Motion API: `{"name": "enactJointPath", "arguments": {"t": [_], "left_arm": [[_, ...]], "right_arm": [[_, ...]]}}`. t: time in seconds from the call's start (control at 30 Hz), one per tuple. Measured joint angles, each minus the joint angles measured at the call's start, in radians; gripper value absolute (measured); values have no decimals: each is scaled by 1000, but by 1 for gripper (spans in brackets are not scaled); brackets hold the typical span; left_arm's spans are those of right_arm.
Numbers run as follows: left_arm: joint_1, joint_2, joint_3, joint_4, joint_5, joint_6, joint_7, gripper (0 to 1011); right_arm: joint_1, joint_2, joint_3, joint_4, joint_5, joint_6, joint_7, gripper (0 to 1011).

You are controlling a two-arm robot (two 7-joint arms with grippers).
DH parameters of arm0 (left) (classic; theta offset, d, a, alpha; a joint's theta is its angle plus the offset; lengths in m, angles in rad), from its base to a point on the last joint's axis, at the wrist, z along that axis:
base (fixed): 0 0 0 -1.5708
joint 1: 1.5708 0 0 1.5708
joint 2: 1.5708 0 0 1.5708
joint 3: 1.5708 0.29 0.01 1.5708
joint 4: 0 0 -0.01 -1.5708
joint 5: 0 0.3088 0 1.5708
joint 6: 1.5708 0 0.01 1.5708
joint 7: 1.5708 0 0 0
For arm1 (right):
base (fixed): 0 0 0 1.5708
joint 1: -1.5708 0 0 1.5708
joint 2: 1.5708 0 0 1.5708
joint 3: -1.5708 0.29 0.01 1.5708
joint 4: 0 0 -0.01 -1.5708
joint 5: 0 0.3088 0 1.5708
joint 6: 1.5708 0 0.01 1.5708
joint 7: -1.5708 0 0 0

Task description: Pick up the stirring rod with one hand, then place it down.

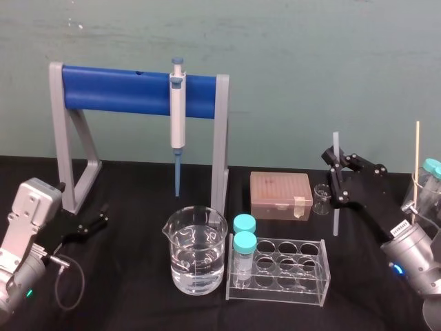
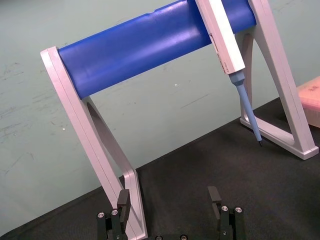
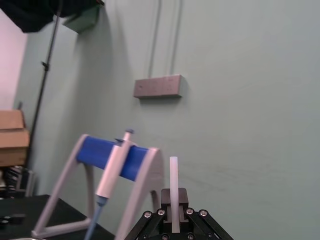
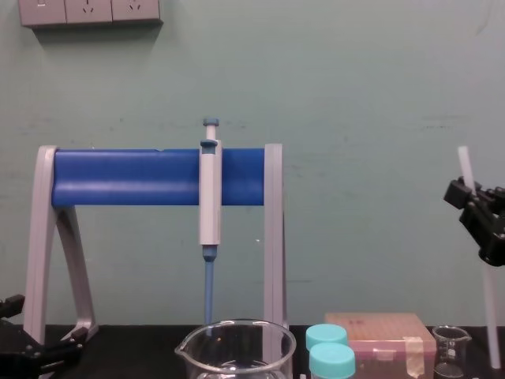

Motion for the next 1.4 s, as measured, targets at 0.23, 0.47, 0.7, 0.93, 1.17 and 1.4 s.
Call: {"name": "enactJointPath", "arguments": {"t": [0.23, 0.47, 0.7, 0.93, 1.17, 1.4], "left_arm": [[0, 0, 0, 0, 0, 0, 0, 1000], [0, 0, 0, 0, 0, 0, 0, 1000], [0, 0, 0, 0, 0, 0, 0, 1000], [0, 0, 0, 0, 0, 0, 0, 1000], [0, 0, 0, 0, 0, 0, 0, 1000], [0, 0, 0, 0, 0, 0, 0, 1000]], "right_arm": [[6, -4, -28, -2, 31, -4, 61, 72], [23, -8, -60, 16, 55, -8, 106, 72], [30, -8, -84, 18, 69, -7, 128, 72], [26, -3, -92, 9, 74, 4, 125, 72], [19, 4, -94, -2, 74, 16, 109, 72], [14, 8, -93, -6, 69, 22, 96, 72]]}}
